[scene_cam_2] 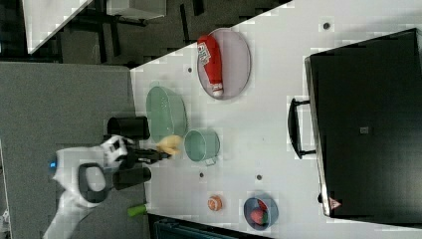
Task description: Pick Banana and place it in mug.
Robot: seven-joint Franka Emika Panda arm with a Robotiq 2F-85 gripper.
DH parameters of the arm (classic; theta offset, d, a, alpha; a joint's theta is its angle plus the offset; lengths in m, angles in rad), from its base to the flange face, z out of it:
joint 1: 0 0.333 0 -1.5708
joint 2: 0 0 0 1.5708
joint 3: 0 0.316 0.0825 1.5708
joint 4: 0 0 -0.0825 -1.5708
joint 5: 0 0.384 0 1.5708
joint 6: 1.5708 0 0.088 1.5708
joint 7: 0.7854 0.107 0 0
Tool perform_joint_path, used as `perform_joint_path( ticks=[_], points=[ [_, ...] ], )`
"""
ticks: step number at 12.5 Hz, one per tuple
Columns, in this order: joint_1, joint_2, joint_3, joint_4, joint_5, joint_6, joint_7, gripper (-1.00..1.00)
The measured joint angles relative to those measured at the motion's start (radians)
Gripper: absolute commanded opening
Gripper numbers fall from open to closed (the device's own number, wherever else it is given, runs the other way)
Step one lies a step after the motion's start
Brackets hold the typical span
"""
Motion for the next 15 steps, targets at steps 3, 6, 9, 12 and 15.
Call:
perform_joint_path(
  ticks=[3,6,9,12,15],
  points=[
    [-0.01,0.083,0.004,-0.08,-0.011,0.071,0.0,0.6],
    [-0.002,0.093,-0.016,-0.088,-0.021,0.125,0.003,1.0],
    [-0.014,0.063,-0.015,-0.063,-0.012,0.135,0.003,1.0],
    [-0.006,-0.052,-0.048,-0.021,0.015,0.071,0.018,1.0],
    [-0.019,-0.239,-0.15,0.061,0.015,-0.154,0.023,1.0]
  ],
)
